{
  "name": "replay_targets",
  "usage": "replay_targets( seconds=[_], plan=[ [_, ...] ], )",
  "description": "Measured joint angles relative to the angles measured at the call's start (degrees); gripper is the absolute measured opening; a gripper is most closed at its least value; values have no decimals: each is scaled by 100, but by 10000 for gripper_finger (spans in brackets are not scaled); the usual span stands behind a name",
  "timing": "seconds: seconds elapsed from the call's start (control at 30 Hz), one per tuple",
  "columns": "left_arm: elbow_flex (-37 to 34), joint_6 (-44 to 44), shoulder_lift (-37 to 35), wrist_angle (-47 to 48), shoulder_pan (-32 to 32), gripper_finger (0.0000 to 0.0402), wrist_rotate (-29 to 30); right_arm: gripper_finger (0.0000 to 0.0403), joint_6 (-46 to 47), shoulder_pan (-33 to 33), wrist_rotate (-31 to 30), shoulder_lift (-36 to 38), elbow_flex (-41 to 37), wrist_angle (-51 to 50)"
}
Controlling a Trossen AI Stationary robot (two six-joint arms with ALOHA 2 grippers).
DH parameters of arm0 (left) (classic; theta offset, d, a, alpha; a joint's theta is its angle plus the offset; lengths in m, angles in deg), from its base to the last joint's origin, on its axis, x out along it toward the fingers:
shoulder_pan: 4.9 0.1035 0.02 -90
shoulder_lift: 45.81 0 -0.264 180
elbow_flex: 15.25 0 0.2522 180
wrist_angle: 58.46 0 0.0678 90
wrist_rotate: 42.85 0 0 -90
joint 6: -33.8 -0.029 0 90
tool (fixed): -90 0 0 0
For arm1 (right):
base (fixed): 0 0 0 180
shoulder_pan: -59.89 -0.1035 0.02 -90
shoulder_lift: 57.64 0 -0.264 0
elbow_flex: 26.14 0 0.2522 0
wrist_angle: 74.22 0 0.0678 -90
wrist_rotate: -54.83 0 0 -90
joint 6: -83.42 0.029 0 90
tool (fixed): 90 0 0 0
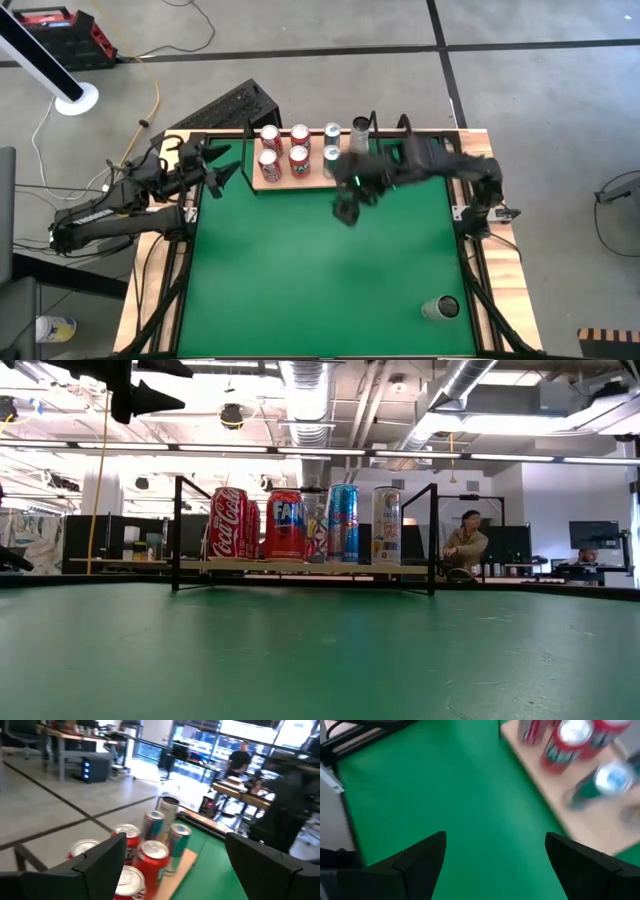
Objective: Place canned beverage on shelf
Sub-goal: Put the white-yellow soda can on the shelf aligned with the other white-yellow soda can
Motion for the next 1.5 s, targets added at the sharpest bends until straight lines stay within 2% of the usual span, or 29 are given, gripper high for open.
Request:
replay_targets(
  seconds=[0.1, 0.23, 0.37, 0.53, 0.7, 0.83, 1.07, 1.13, 1.23, 1.37, 1.5],
  plan=[
    [0, -9, 2, 2, 2, 322, 87, 364, 1100, -710, -432, 29, 0, -271],
    [0, -74, 2, 18, 1, 322, 85, 360, 3007, -1622, -828, 7, -1, -827],
    [0, -76, 2, 13, 2, 322, 87, 356, 4523, -2410, -1114, -99, -9, -803],
    [0, 52, 24, 10, 2, 322, 155, 352, 5599, -3094, -1226, -238, -28, -821],
    [0, -11, 52, 28, 2, 322, 0, 348, 5801, -3534, -1183, -376, -36, -802],
    [0, 100, 50, 118, 2, 322, -248, 339, 5702, -3805, -780, -369, -36, -808],
    [0, 662, 31, 6, 2, 322, -1323, 318, 5230, -4436, -672, -225, -36, -805],
    [0, 822, -23, -121, 2, 322, -1644, 313, 5011, -4588, -678, -186, -36, -808],
    [0, 1103, -161, -212, 2, 322, -1831, 306, 4549, -4763, -825, -104, -36, -805],
    [0, 1407, -398, -217, 0, 322, -1858, 296, 3704, -4867, -839, 69, -97, -791],
    [0, 1644, -585, -219, 2, 322, -1733, 291, 2872, -4894, -810, 525, -781, -799]
  ],
)
